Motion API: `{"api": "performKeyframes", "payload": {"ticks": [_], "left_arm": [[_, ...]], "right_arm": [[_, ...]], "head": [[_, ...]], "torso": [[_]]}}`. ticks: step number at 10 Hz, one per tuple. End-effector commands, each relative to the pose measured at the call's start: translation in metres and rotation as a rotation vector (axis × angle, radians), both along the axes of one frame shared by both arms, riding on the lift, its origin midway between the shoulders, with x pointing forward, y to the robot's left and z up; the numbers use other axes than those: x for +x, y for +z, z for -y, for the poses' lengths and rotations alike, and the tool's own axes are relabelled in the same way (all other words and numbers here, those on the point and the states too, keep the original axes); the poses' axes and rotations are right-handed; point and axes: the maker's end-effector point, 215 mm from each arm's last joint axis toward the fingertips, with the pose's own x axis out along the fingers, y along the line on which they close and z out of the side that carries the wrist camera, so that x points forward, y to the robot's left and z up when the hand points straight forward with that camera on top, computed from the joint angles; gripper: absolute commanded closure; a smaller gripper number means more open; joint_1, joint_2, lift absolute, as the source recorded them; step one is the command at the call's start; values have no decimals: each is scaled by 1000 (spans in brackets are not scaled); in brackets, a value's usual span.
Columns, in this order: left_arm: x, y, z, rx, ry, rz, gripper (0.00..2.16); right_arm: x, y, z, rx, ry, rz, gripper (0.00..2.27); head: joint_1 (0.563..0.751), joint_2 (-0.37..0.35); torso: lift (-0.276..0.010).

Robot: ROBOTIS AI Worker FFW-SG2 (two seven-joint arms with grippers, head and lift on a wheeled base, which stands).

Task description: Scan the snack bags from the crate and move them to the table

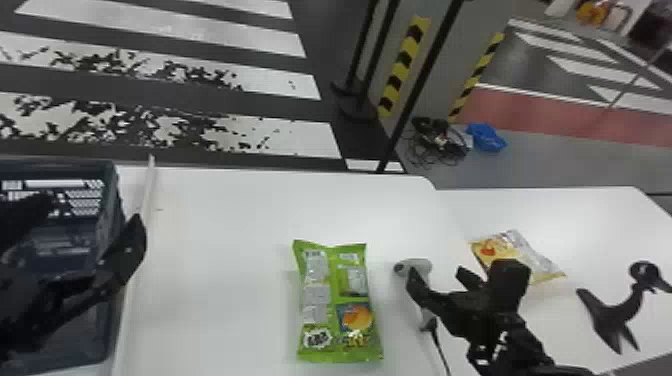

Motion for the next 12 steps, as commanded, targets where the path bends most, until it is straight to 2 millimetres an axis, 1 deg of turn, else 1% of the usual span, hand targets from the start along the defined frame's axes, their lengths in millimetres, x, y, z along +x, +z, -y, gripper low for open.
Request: {"api": "performKeyframes", "payload": {"ticks": [1,2,3,5,6,7,8,9,11,12], "left_arm": [[0,0,2,-3,-2,-1,26],[0,1,2,-4,-3,2,26],[1,1,3,-4,-6,2,26],[-1,-1,1,6,-9,-3,26],[-1,-3,-1,10,-10,-5,26],[-2,-2,-2,11,-10,-3,26],[-2,-3,-2,11,-10,-5,26],[-2,-3,-1,9,-9,-5,26],[-3,-3,1,4,-9,-6,26],[-4,-4,1,5,-8,-6,26]], "right_arm": [[-7,6,-44,66,29,-26,46],[-8,7,-67,85,45,-31,49],[-10,3,-84,105,59,-43,49],[-19,-3,-102,154,75,-53,49],[-24,-5,-104,214,93,-60,49],[-34,-11,-105,344,125,-89,76],[-38,-11,-100,417,136,-101,80],[-42,-16,-96,461,145,-133,87],[-50,-33,-101,596,187,-222,113],[-49,-39,-100,622,209,-233,113]], "head": [[695,-350],[695,-336],[695,-305],[695,-254],[695,-245],[695,-231],[695,-219],[695,-224],[695,-237],[695,-239]], "torso": [[-95],[-95],[-95],[-95],[-95],[-95],[-95],[-95],[-95],[-95]]}}
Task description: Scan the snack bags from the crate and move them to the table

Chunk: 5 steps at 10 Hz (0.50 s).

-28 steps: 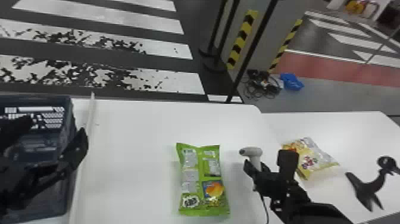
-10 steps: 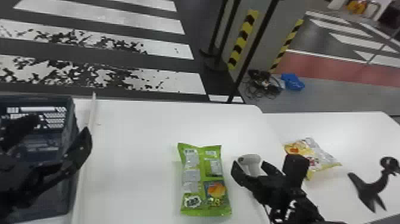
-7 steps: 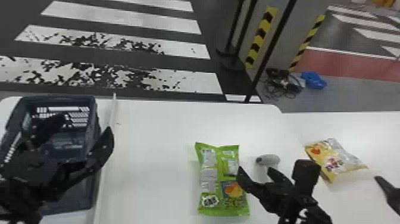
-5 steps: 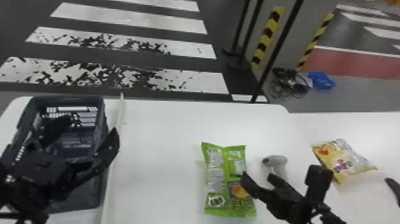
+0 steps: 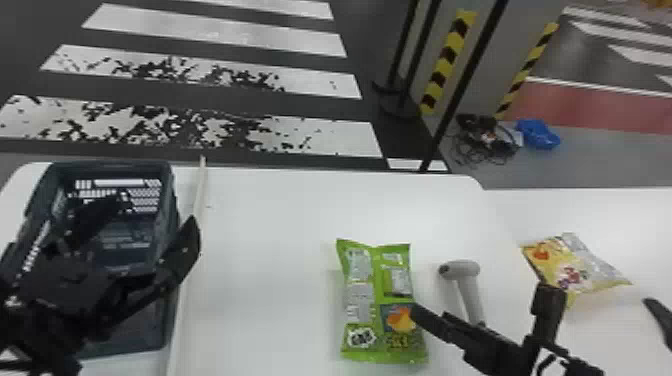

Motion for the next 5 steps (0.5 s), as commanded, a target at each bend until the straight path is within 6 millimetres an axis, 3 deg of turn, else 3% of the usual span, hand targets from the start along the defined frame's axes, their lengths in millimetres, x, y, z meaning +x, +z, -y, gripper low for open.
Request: {"api": "performKeyframes", "payload": {"ticks": [1,5], "left_arm": [[0,0,0,-2,3,0,26],[1,-1,0,-1,8,2,26]], "right_arm": [[3,-12,6,42,18,-25,113],[10,-21,5,133,84,-17,113]], "head": [[695,-239],[695,-245]], "torso": [[-95],[-95]]}}
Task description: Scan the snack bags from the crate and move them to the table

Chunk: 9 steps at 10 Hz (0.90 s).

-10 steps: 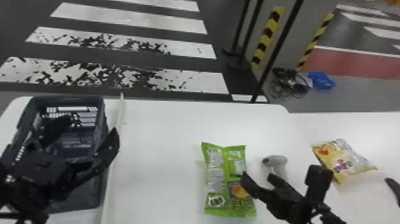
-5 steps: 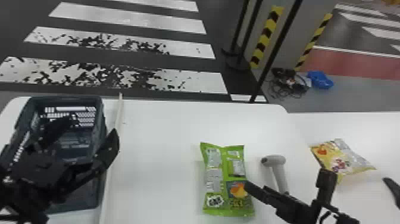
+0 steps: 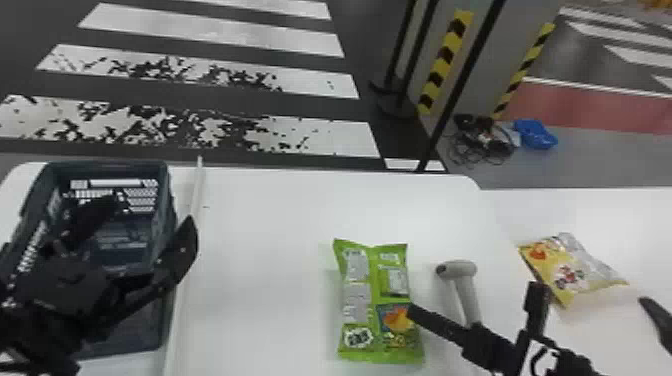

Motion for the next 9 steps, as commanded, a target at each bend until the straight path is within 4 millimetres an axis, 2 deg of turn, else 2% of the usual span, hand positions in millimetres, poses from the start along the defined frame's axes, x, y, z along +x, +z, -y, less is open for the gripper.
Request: {"api": "performKeyframes", "payload": {"ticks": [1,6,7,8,9], "left_arm": [[1,1,1,-3,-1,3,26],[2,1,4,-6,-5,2,26],[3,1,4,-7,-4,1,26],[2,0,4,-8,-4,-2,26],[2,0,4,-7,-5,-2,26]], "right_arm": [[-2,-2,-4,3,16,-4,113],[-8,-10,-32,-10,119,-24,178],[-10,-15,-34,-30,140,-40,505],[-10,-24,-36,-56,162,-71,1342],[-9,-29,-37,-74,161,-81,2064]], "head": [[695,-244],[695,-222],[695,-215],[695,-208],[695,-205]], "torso": [[-95],[-95],[-95],[-95],[-95]]}}
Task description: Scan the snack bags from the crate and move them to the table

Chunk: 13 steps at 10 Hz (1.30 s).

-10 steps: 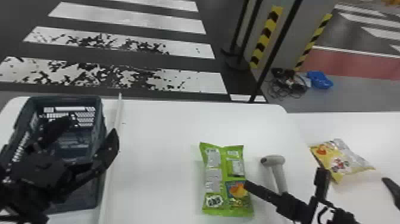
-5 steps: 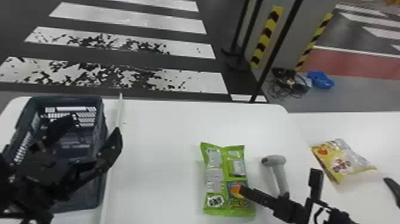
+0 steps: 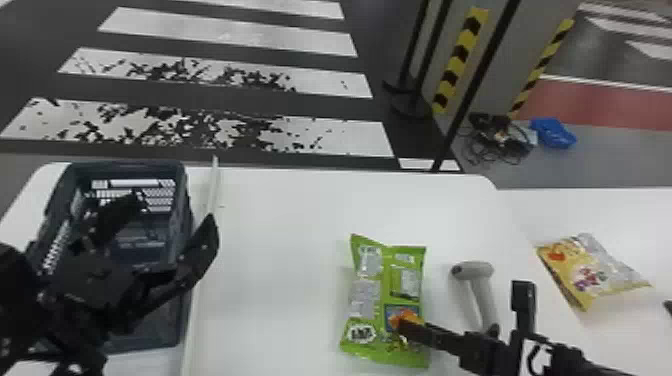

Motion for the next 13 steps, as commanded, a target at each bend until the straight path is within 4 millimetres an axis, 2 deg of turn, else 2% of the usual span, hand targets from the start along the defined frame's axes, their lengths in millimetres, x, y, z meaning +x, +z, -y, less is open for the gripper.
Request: {"api": "performKeyframes", "payload": {"ticks": [1,3,4,6,8,9,11,13], "left_arm": [[0,0,0,0,-1,-1,26],[0,-2,-1,3,-1,-4,26],[0,-3,-1,2,0,-5,26],[0,-2,-1,1,0,-4,26],[0,-4,-3,7,4,-6,26],[0,-3,-3,7,4,-4,26],[1,-5,-5,11,5,-6,26],[4,-7,-11,21,16,-8,26]], "right_arm": [[6,-1,5,-33,-13,32,2243],[8,0,13,-53,-24,43,2243],[8,10,13,-55,-20,67,2243],[15,46,18,-64,-28,125,2243],[36,97,38,-152,-72,244,2243],[51,120,62,-206,-121,302,2246],[92,157,139,-381,-242,391,2246],[124,173,215,-552,-339,432,2243]], "head": [[695,-203],[695,-210],[695,-212],[695,-217],[695,-225],[695,-230],[695,-275],[695,-335]], "torso": [[-95],[-95],[-95],[-95],[-95],[-95],[-95],[-95]]}}
